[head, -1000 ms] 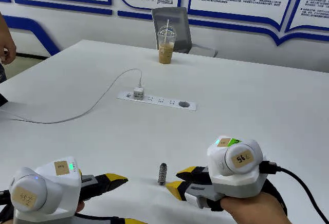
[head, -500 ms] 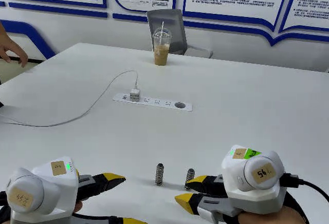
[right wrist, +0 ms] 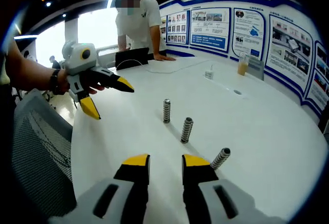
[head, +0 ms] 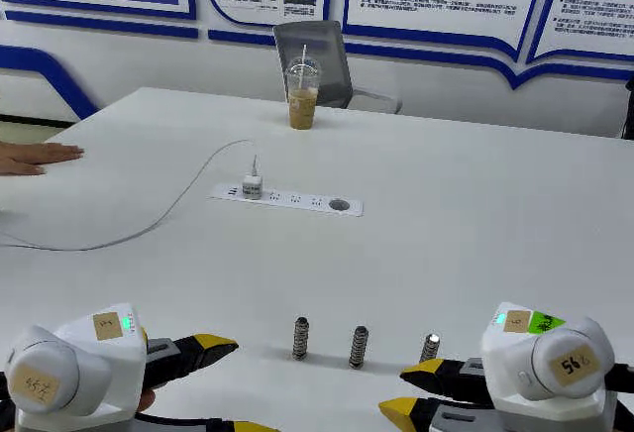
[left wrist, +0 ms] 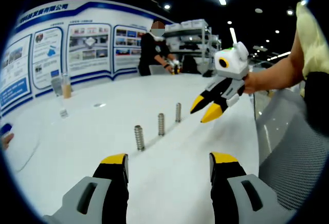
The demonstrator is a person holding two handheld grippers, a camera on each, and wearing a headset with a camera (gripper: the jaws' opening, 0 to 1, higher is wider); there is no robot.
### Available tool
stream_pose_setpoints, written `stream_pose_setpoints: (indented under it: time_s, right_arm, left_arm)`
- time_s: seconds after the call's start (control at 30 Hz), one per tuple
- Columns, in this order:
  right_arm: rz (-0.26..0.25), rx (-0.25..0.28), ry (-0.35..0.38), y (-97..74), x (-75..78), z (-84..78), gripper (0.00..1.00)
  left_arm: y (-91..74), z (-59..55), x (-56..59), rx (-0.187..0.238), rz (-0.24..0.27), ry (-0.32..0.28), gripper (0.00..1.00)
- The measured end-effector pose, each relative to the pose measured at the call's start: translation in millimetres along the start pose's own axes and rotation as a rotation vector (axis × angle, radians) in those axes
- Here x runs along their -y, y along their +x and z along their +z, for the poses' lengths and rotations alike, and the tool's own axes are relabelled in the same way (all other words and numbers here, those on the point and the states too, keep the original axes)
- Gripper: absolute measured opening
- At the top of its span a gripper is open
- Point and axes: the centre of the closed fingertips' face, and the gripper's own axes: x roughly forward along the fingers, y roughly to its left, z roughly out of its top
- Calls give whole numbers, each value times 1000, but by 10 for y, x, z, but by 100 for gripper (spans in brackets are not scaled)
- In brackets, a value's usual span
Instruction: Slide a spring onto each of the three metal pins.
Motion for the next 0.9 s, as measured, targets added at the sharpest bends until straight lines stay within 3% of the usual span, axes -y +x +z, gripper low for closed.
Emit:
stream_pose_setpoints:
  time_s: [0.6, 0.9]
  right_arm:
    - [-82, 37, 16, -372, 348, -128, 37]
    - [-92, 77, 24, -484, 425, -164, 45]
  left_arm:
    - [17, -1, 31, -7, -6, 2, 66]
    - [35, -16, 21, -13, -7, -1, 67]
